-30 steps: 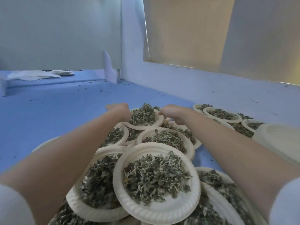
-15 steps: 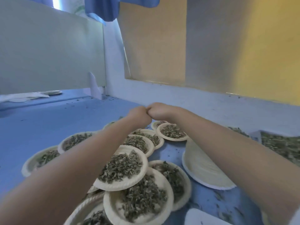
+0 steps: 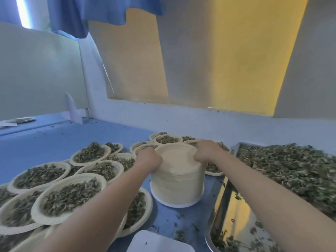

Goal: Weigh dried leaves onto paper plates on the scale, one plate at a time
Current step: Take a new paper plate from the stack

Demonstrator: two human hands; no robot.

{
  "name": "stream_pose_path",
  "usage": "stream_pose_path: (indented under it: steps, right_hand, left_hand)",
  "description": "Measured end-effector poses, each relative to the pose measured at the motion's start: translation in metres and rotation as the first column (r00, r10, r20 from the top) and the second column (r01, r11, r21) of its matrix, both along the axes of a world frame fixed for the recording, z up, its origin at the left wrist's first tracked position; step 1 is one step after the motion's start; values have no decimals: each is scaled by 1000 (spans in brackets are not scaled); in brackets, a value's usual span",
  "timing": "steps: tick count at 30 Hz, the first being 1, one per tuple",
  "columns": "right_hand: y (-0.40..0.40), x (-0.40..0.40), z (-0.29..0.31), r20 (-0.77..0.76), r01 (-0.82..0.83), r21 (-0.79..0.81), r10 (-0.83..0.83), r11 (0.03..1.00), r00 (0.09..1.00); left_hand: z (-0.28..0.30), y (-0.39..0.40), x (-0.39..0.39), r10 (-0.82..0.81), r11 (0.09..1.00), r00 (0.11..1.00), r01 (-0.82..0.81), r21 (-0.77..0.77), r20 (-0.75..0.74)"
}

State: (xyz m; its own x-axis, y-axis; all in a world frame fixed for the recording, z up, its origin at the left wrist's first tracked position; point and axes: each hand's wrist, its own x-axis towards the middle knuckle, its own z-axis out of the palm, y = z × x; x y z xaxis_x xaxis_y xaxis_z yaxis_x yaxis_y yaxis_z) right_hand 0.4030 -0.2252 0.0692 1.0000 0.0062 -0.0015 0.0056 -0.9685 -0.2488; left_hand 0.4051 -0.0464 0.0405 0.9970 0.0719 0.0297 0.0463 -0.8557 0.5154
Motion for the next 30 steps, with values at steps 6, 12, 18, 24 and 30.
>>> stream_pose_path:
  steps: [6,12,18,24,30]
  right_hand:
    - [-7,-4,-5,23,-21,67,20,998,1000]
    - [-12,-5,11,90,-7,144,-6,990,996]
    - [-17,-32,38,204,-13,274,-45,962,978]
    - [-22,-78,46,181,0,484,-100,875,978]
    - [-8,-138,22,125,-60,488,-2,871,992]
  left_hand:
    - [6,-7,-3,-18,996,999,14,94,38]
    - [32,-12,-7,-36,994,996,27,104,81]
    - [61,-14,-32,14,1000,979,-8,-30,202]
    - [71,-4,-79,31,986,974,7,-165,224]
    - [37,27,-145,68,971,975,-17,-237,211]
